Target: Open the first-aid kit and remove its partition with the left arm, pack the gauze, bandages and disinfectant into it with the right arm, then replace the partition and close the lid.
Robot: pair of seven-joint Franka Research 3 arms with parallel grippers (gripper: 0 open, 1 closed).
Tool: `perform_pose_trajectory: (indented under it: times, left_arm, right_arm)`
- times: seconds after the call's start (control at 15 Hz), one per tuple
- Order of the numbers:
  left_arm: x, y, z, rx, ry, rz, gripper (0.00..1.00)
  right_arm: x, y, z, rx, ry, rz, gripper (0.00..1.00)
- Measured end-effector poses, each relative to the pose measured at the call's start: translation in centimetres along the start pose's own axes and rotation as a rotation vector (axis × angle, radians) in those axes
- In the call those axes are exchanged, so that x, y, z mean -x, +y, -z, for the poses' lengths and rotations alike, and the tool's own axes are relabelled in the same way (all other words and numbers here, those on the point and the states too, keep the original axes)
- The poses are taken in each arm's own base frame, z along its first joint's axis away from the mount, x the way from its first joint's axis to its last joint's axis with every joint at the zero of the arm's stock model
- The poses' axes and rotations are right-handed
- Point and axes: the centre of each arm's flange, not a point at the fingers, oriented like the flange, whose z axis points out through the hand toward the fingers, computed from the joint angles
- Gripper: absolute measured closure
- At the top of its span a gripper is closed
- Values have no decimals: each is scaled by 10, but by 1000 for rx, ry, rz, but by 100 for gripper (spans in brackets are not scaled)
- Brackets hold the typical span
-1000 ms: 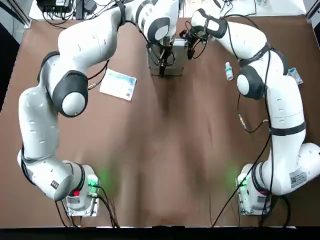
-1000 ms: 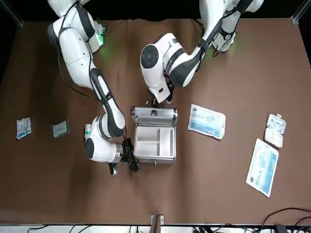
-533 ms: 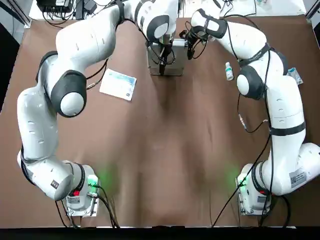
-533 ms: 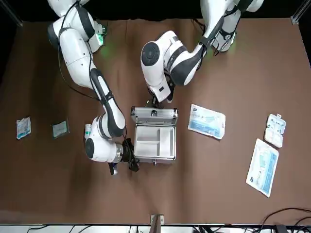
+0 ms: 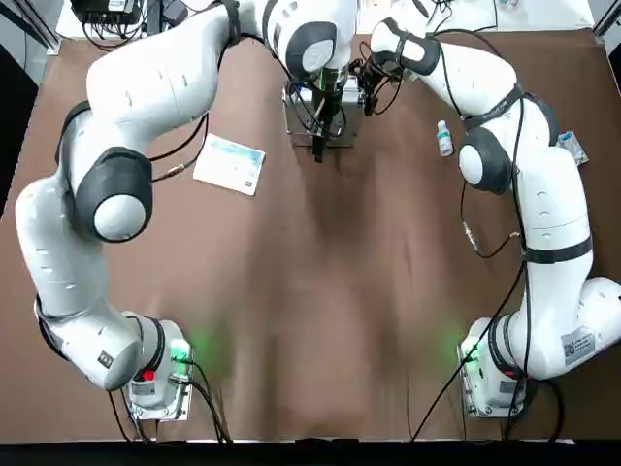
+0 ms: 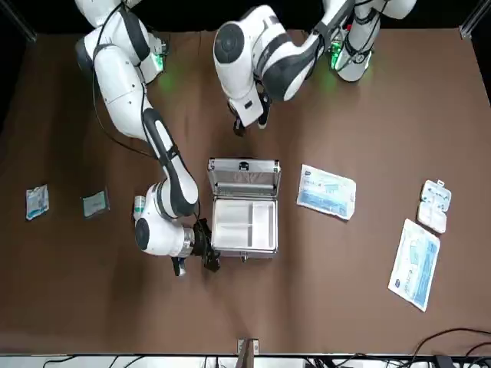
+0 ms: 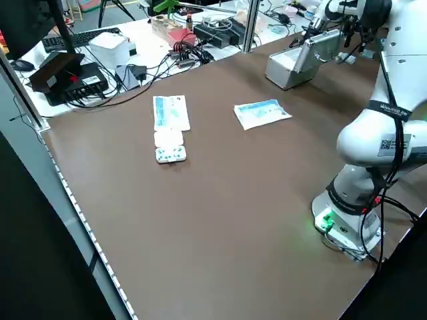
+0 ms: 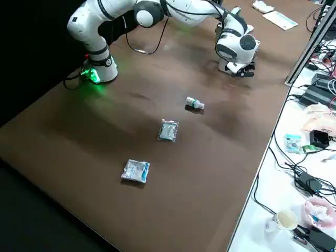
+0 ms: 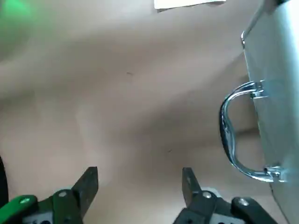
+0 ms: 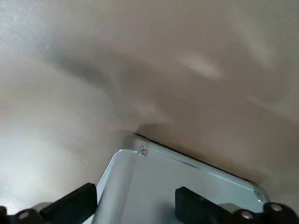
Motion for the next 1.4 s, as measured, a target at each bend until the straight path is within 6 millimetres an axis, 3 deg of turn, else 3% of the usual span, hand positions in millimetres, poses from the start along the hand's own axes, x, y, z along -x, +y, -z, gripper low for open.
perform_pose_trajectory:
  times: [0.33, 0.6, 0.67, 0.8, 1.13, 1.4]
  left_arm:
    - [-4, -4, 10, 0, -12, 2, 19]
    - [-19, -15, 47, 43, -17, -53, 17]
    - [-35, -19, 66, 56, -11, -92, 9]
    - [-54, -16, 80, 72, -12, -130, 0]
    - [-114, -2, 113, 117, -13, -278, 0]
    - [-139, 0, 120, 97, 7, -372, 0]
  right_arm:
    - [0, 0, 0, 0, 0, 0, 19]
    - [0, 0, 0, 0, -1, -1, 19]
    - [0, 0, 0, 0, -1, -1, 19]
    - [0, 0, 0, 0, -1, -1, 19]
    - [-1, 0, 1, 0, -3, -2, 18]
    - [-2, 0, 3, 2, -11, -7, 18]
